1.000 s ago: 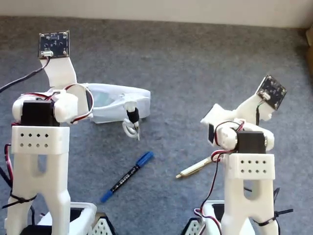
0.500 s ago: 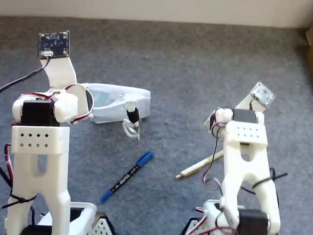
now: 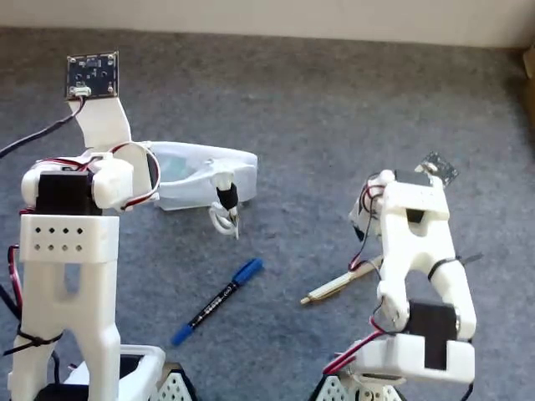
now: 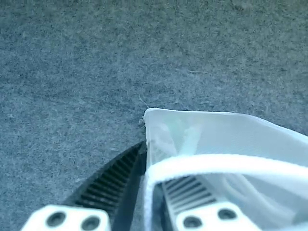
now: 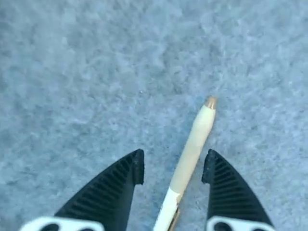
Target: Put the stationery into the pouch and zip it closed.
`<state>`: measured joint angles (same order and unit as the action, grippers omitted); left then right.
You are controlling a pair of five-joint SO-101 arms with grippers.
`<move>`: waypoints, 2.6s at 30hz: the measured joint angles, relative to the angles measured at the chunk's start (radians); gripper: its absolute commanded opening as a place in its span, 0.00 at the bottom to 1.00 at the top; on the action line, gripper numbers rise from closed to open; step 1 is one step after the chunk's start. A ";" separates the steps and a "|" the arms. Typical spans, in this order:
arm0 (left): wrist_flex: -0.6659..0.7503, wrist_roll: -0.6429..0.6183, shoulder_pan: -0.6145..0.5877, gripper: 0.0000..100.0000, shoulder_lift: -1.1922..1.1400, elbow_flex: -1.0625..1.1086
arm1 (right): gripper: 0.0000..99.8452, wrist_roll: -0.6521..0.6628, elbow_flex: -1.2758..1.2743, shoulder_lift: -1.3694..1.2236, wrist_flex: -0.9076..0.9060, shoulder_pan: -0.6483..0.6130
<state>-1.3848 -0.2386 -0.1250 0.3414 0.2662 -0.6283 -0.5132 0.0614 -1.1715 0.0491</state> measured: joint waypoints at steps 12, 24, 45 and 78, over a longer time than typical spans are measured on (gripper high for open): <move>0.000 0.000 0.000 0.01 0.000 0.000 | 0.18 0.000 0.141 -0.262 -0.006 0.040; 0.005 0.000 0.000 0.01 0.000 0.000 | 0.00 0.000 0.203 -0.330 -0.012 0.048; 0.009 0.000 0.000 0.01 0.000 0.002 | 0.00 0.083 0.135 0.000 -0.006 0.044; 0.009 0.000 0.000 0.01 0.000 0.002 | 0.00 0.212 -0.241 0.933 0.198 -0.396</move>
<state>-1.3755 -0.2386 -0.1250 0.3414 0.2677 -0.4166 -0.7541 0.9943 -0.9735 -0.3468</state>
